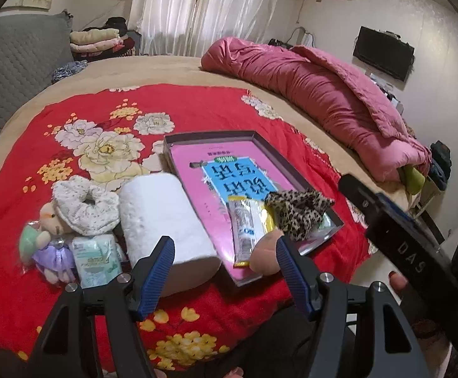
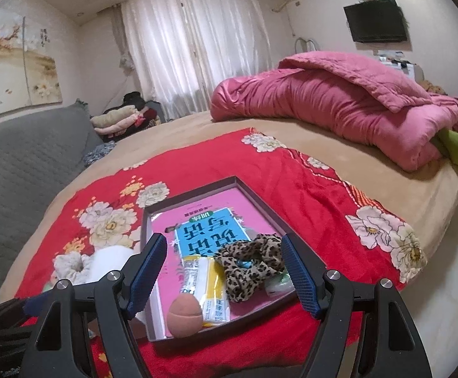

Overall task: Organize soft objects
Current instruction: 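Move both tools away from the tray back over the pile of soft items, then reach the left tool to the bagged green sponge while the right grasps the white floral scrunchie, then grasp the bagged green sponge with the left tool while the right lifts the white scrunchie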

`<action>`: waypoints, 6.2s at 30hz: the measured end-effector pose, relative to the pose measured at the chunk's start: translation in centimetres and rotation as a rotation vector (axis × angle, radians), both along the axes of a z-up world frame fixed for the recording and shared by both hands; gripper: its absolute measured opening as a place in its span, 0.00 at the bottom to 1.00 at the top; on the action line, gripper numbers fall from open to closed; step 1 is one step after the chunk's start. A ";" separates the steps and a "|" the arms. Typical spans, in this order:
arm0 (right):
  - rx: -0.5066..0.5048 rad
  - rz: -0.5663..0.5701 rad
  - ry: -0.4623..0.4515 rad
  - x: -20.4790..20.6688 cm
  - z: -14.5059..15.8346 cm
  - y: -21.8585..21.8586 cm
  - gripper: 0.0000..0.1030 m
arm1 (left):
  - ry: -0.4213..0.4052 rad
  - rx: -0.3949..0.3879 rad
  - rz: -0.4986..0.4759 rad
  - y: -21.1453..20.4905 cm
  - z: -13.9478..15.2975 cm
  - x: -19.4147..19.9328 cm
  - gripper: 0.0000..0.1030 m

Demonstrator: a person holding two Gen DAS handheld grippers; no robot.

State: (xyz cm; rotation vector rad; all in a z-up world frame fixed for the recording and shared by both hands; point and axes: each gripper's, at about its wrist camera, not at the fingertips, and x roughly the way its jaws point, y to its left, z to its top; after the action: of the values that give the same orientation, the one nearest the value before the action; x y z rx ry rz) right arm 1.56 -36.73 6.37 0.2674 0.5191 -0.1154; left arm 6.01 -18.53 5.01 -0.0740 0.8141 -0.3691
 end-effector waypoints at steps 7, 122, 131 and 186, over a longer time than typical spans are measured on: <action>-0.014 0.030 -0.008 -0.5 0.9 1.4 0.74 | 0.016 -0.012 0.007 1.3 -0.2 -1.1 0.64; -0.367 0.622 0.231 10.3 -5.7 26.6 0.74 | 0.189 -0.213 0.369 26.1 -11.3 7.7 0.64; -0.588 0.618 0.245 12.3 -8.0 29.3 0.74 | 0.196 -0.232 0.366 26.5 -11.7 7.9 0.64; -0.461 0.557 -0.012 6.8 -2.5 25.6 0.11 | 0.001 -0.200 0.417 27.7 -8.0 4.3 0.40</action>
State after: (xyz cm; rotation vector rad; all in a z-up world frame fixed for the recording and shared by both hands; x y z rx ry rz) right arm 8.33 -11.17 3.86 -0.3295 0.5242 0.3067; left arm 10.35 9.18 -2.94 -0.4237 0.7388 -0.0544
